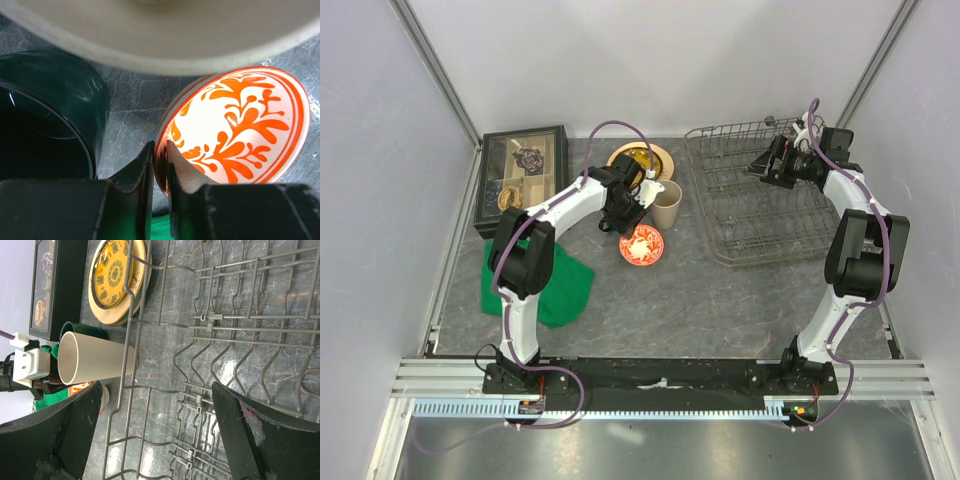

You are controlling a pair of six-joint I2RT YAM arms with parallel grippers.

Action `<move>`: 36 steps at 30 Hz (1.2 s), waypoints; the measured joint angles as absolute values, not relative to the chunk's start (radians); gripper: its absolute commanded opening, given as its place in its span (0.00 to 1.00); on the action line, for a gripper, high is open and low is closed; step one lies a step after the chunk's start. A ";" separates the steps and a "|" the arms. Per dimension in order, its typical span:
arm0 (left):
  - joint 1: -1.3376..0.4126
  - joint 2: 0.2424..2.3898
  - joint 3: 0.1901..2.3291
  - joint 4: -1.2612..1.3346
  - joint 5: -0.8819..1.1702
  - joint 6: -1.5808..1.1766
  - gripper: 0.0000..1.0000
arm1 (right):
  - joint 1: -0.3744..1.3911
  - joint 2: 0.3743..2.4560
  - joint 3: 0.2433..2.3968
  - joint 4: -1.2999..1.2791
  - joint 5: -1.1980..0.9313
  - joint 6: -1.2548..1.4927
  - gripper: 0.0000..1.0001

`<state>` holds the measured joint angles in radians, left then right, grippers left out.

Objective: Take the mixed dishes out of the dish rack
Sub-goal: Place the bowl at the center of the board, then reset both arms

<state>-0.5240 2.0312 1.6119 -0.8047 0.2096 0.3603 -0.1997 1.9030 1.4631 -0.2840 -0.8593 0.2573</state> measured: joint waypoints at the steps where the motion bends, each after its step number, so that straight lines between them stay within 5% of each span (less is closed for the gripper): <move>1: -0.524 2.034 1.612 -0.805 0.209 0.360 0.28 | -0.200 1.903 1.462 -0.284 -0.859 0.257 0.98; 6: -0.524 2.040 1.612 -0.804 0.197 0.359 0.30 | -0.200 1.903 1.462 -0.278 -0.860 0.257 0.98; 24: -0.526 2.013 1.612 -0.799 0.165 0.354 0.63 | -0.202 1.903 1.462 -0.278 -0.859 0.257 0.98; 36: -0.525 1.810 1.612 -0.802 0.195 0.352 0.66 | -0.207 1.903 1.463 -0.287 -0.829 0.220 0.98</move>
<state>-0.5255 1.8095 1.6123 -0.8017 0.1947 0.3515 -0.2073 1.9030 1.4628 -0.2867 -0.8288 0.2203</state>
